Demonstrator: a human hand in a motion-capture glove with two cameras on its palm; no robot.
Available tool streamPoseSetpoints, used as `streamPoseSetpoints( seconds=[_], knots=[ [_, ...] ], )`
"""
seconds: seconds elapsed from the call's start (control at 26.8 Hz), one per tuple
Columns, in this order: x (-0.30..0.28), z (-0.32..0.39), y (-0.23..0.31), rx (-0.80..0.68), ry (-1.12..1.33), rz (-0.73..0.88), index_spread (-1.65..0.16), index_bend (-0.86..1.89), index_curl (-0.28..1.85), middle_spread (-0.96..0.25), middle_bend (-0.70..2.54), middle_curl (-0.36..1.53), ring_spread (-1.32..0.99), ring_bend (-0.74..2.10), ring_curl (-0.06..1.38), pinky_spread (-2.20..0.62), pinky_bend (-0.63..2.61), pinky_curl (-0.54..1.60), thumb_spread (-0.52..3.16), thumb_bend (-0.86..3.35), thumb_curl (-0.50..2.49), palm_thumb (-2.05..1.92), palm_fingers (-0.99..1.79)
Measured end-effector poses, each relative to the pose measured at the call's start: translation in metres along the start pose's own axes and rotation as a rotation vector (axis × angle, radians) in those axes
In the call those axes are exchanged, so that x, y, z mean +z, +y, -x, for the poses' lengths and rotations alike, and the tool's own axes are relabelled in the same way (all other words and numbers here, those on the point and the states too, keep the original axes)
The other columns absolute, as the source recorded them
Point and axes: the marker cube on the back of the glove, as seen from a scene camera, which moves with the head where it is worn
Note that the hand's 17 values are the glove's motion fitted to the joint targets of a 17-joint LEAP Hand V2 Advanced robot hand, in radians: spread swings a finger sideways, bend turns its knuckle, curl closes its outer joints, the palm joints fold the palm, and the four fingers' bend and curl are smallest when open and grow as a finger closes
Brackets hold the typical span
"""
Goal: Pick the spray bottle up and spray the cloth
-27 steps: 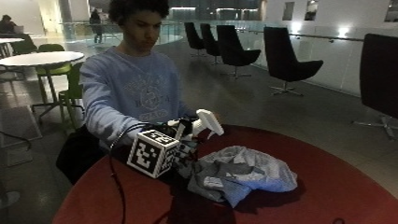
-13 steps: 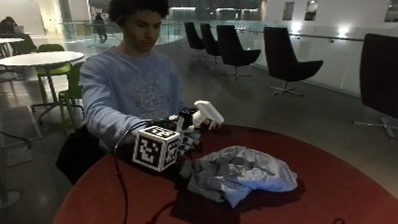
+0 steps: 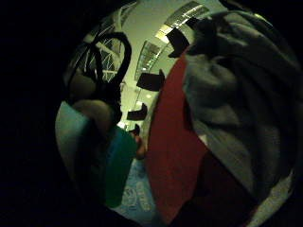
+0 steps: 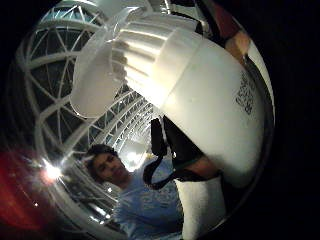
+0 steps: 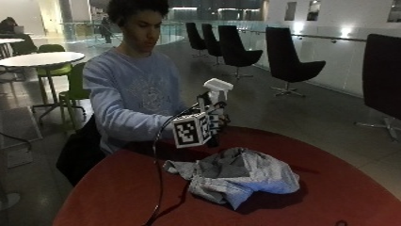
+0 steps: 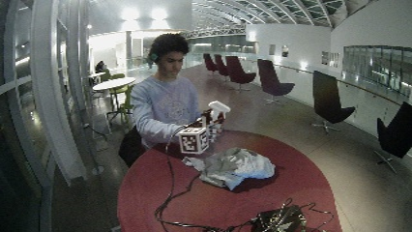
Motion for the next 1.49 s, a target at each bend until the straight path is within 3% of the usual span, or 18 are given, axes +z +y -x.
streamPoseSetpoints(
  seconds=[0.3,0.56,0.78,0.97,1.12,1.42,1.49],
  knots=[
    [0.091,-0.015,-0.031,-0.105,0.026,0.044,-0.29,0.12,0.28,-0.05,0.37,0.46,-0.04,0.64,0.42,0.1,0.29,0.36,1.14,-0.02,0.38,0.56,1.08],
    [0.12,-0.045,-0.032,-0.082,0.129,0.218,-0.3,0.15,0.3,-0.05,0.35,0.46,-0.04,0.6,0.41,0.14,0.16,0.33,1.11,-0.01,0.37,0.61,1.0],
    [0.122,-0.057,-0.023,-0.072,0.161,0.285,-0.31,0.16,0.32,-0.05,0.32,0.45,-0.05,0.58,0.41,0.15,0.12,0.29,1.1,-0.01,0.37,0.65,0.96],
    [0.133,-0.053,-0.037,-0.084,0.107,0.174,-0.31,0.17,0.33,-0.05,0.32,0.45,-0.05,0.57,0.4,0.16,0.1,0.26,1.09,-0.01,0.37,0.68,0.93],
    [0.132,-0.056,-0.034,-0.074,0.129,0.206,-0.32,0.19,0.36,-0.05,0.3,0.45,-0.05,0.55,0.4,0.16,0.1,0.24,1.08,-0.01,0.37,0.69,0.89],
    [0.072,-0.03,0.011,-0.031,0.213,0.28,-0.34,0.1,0.33,-0.05,0.46,0.49,-0.02,0.35,0.35,0.17,0.14,0.23,1.06,-0.03,0.35,0.68,0.66],
    [0.05,-0.023,0.025,-0.039,0.289,0.241,-0.34,0.17,0.35,-0.01,0.24,0.43,-0.02,0.42,0.36,0.17,0.2,0.25,1.06,-0.03,0.35,0.68,0.6]
  ],
)
